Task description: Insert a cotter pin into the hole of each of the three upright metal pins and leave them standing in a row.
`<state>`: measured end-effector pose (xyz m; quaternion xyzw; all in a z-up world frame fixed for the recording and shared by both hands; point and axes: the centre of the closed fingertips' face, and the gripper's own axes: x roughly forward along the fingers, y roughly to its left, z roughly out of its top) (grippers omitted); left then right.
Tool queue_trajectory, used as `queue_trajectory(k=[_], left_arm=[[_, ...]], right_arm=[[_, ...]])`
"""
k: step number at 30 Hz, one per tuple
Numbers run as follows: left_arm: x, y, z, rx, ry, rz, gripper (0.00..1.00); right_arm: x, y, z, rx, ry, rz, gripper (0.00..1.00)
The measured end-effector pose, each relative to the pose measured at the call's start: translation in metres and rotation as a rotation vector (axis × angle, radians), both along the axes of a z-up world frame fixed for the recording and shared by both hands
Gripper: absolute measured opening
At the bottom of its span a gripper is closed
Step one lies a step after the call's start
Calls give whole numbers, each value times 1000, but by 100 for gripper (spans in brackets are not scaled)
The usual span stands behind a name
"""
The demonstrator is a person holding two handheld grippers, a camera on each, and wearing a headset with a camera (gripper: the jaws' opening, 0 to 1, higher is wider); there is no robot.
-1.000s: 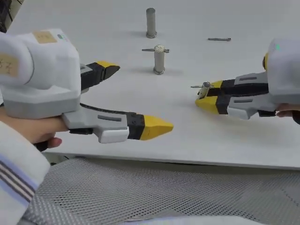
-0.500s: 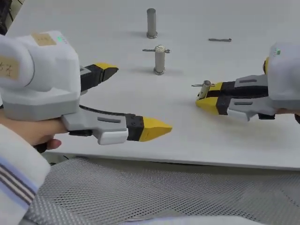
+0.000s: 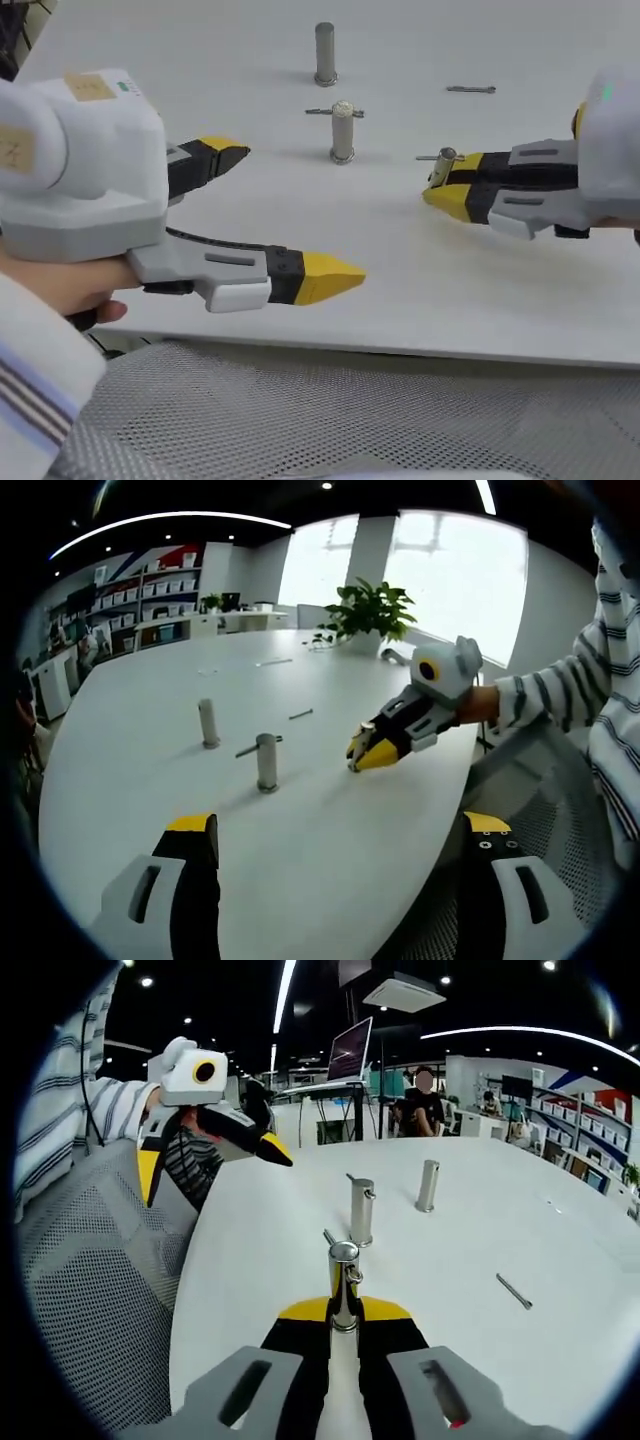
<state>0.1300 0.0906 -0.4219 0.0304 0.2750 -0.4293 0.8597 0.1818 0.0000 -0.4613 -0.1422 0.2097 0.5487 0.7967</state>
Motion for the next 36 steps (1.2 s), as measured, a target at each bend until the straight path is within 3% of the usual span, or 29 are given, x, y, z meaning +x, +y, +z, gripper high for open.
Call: queue_trajectory(k=[16, 34, 36], left_arm=[[1, 2, 6, -16, 11, 30, 99], [-4, 2, 1, 1, 39, 38, 99], [-6, 1, 0, -5, 60, 34, 94]], right_arm=[[50, -10, -7, 0, -5, -45, 4], [61, -16, -23, 26, 6, -64, 4], [61, -17, -24, 42, 8, -69, 4]])
